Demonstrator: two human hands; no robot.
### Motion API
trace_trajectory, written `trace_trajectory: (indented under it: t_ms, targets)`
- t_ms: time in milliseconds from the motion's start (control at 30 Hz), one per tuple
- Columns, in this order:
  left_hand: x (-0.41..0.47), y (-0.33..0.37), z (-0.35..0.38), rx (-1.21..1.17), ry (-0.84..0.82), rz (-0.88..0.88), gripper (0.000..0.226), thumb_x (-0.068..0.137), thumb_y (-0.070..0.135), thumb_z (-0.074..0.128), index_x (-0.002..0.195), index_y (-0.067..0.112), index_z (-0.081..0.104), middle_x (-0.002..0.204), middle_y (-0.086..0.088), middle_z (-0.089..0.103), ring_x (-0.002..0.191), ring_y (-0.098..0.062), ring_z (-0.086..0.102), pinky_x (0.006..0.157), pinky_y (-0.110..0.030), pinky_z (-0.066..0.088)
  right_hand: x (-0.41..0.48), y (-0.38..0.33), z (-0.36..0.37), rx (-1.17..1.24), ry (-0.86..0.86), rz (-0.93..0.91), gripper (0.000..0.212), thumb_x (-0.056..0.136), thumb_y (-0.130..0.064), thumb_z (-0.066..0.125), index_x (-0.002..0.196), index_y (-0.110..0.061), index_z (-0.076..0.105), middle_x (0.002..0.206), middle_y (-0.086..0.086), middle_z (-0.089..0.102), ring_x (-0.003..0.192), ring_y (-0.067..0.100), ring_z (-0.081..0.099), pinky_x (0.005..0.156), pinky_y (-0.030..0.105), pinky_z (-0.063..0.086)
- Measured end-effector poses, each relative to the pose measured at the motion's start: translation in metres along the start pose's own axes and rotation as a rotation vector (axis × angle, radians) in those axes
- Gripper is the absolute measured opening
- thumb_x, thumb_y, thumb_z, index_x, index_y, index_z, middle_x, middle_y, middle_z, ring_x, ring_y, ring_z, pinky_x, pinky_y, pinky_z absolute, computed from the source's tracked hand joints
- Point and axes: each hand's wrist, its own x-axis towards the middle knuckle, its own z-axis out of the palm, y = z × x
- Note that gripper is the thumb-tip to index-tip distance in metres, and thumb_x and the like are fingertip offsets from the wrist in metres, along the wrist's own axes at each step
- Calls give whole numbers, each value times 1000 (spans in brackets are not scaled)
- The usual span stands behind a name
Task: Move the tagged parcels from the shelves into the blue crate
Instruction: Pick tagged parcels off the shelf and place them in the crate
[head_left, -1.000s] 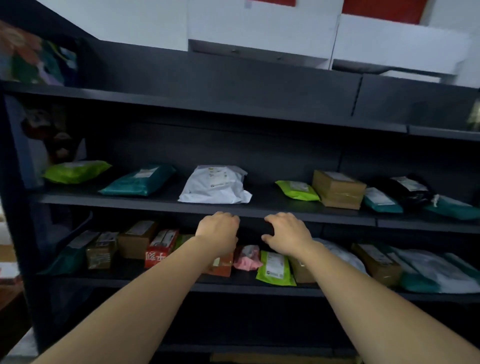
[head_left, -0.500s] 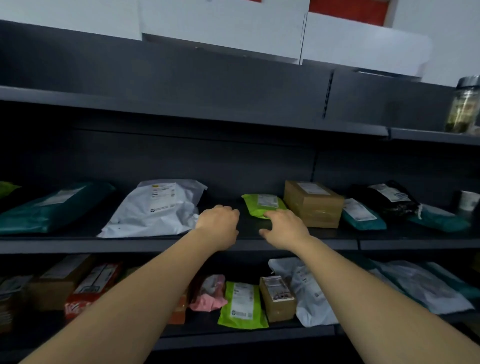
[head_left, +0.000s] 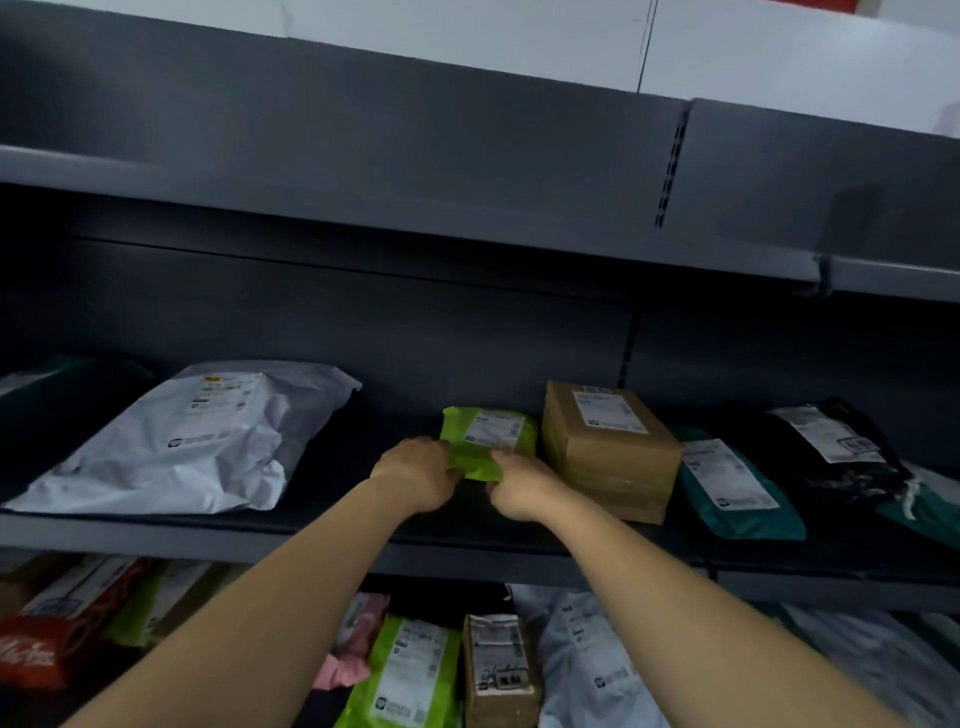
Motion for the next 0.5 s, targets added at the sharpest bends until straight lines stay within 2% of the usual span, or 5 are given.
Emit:
trace_trajectory:
  t_ms: [100,200,333,433,500]
  targets:
    - [18,2,10,-120,-23,-66,43,99,40,39,129,11,50,129,-15,56,117,-31,54,94,-37,45,8,7,2,69,-45,16,46,98,-20,42,143,-17,37,138,10,47,118,26,51,88,25,42]
    - [31,3,14,-297,-48,-122,42,101,36,37,129,8,50,129,-15,57,117,-30,55,92,-33,43,14,12,1,122,-42,39,53,98,-21,42,149,-20,31,145,8,42,124,26,48,91,24,41]
    - [45,3,12,-584,0,-222,29,97,26,47,113,5,60,117,-15,64,105,-29,62,75,-28,45,21,14,1,225,-18,39,48,96,-20,43,144,-20,41,141,7,48,120,26,51,93,25,44]
    - [47,2,11,-738,31,-262,24,92,18,57,110,4,64,108,-18,66,105,-28,62,81,-33,50,24,16,-2,342,42,50,47,96,-15,40,143,-20,42,139,8,48,119,25,51,93,28,46]
    - [47,1,10,-800,14,-284,20,89,8,61,107,0,64,98,-13,66,105,-29,62,75,-30,47,26,15,0,347,75,69,47,96,-14,40,142,-19,43,139,9,43,118,26,50,93,29,46]
